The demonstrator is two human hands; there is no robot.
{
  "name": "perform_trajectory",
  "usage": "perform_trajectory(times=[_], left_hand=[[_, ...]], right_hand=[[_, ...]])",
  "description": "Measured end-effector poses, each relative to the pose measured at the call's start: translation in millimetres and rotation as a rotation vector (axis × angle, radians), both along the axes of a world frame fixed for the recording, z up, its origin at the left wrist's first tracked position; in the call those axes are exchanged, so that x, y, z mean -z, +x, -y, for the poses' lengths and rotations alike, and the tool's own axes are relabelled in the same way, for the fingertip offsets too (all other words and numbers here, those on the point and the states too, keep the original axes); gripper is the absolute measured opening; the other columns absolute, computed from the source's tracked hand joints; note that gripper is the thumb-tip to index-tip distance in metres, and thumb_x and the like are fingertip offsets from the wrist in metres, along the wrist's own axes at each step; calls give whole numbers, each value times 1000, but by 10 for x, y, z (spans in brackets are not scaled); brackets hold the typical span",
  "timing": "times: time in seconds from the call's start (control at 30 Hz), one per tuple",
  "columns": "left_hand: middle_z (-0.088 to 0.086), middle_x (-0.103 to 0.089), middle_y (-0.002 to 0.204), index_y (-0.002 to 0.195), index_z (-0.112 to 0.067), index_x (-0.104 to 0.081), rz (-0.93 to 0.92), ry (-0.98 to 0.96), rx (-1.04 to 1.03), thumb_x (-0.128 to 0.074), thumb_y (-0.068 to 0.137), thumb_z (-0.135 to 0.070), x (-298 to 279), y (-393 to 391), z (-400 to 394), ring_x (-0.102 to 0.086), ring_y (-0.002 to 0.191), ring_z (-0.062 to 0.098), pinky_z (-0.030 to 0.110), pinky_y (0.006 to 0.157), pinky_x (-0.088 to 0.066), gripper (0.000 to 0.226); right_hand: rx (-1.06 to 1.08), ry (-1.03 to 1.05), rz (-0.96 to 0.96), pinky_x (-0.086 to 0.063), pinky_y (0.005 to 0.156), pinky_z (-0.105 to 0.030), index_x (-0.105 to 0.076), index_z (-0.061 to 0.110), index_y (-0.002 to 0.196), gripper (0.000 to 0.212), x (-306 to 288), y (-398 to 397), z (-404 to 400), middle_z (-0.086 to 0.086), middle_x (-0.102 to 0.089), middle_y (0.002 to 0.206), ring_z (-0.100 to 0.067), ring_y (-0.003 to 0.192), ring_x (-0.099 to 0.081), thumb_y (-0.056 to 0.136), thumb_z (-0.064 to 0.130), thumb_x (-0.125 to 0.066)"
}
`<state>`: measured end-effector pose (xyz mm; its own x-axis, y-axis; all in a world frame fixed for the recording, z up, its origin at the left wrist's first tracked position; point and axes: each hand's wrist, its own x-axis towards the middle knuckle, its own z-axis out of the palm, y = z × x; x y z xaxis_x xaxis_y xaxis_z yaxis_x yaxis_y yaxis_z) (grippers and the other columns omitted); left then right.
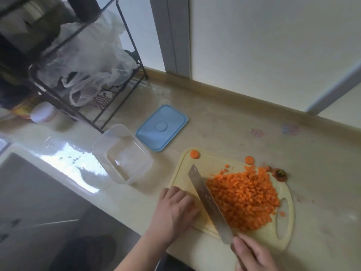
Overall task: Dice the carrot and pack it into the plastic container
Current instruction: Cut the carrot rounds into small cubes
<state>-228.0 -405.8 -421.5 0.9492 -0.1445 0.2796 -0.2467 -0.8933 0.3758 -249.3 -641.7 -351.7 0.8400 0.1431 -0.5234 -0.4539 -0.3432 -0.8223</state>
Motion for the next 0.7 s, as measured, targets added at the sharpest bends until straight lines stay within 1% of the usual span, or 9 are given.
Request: perform_trajectory(times=[0.07, 0.13, 0.17, 0.23, 0.33, 0.47, 0.57, 0.63, 0.7], left_hand=[[-9, -65, 92, 85, -22, -68, 17, 1, -30, -67, 87, -43, -29, -41, 49, -53, 96, 19, 35, 79, -37, 21], [-7, -67, 101, 93, -22, -71, 62, -16, -20, -69, 88, -36, -5, -89, 45, -54, 101, 22, 36, 80, -39, 14], [-6, -67, 103, 95, -21, -72, 75, -23, 7, -71, 89, -29, 15, -103, 26, -57, 100, 23, 37, 79, -41, 11], [-2, -67, 103, 98, -16, -72, 102, -40, 78, -76, 88, -17, 82, -137, 2, -62, 95, 25, 37, 78, -45, 11], [5, -69, 101, 96, -9, -75, 118, -120, 137, -77, 90, -12, 178, -129, 9, -64, 91, 23, 34, 83, -50, 8], [3, -70, 102, 94, -11, -76, 151, -110, 96, -77, 89, -17, 107, -121, 90, -64, 90, 24, 35, 77, -50, 8], [4, -68, 109, 104, -17, -70, 157, -154, -70, -71, 86, -20, 45, -159, -36, -62, 94, 25, 35, 80, -46, 18], [5, -66, 112, 110, -16, -64, 96, -189, -153, -65, 83, -18, 70, -154, -195, -61, 96, 24, 33, 84, -45, 27], [3, -68, 111, 112, -14, -65, 48, -159, -139, -63, 83, -16, 116, -123, -332, -59, 97, 23, 33, 85, -46, 29]], right_hand=[[-33, 49, -95, -39, 50, -21, -65, 59, 82, 32, 2, -3, -102, -8, -53, 42, -14, 38, -49, 89, 28, -62], [11, 47, -78, -36, 43, -17, -65, 57, 83, 35, 32, -3, -88, -8, -48, 39, -12, 35, -45, 93, 25, -57], [43, 15, -79, -36, 42, -17, -65, 57, 83, 34, 96, 3, -60, -8, -48, 39, -11, 35, -45, 92, 25, -57], [-21, 17, -60, -37, 44, -17, -64, 59, 86, 34, 6, -48, -82, -7, -49, 40, -11, 36, -47, 92, 26, -58], [-77, -7, -79, -37, 45, -17, -65, 60, 88, 37, -7, -72, -62, -6, -50, 38, -12, 36, -48, 91, 24, -59], [-89, 16, -19, -36, 46, -18, -66, 60, 92, 27, -75, -97, -59, -5, -48, 37, -14, 37, -48, 78, 39, -55], [-63, 8, -24, -37, 45, -16, -68, 56, 86, 25, -139, -61, -78, -5, -47, 37, -12, 37, -46, 74, 41, -52], [-31, 15, -37, -37, 45, -16, -68, 54, 86, 22, -174, -41, -77, -4, -45, 38, -12, 37, -44, 74, 44, -52], [-13, 6, -43, -36, 45, -16, -69, 52, 89, 20, -160, -21, -78, -3, -44, 38, -11, 37, -43, 81, 57, -50]])
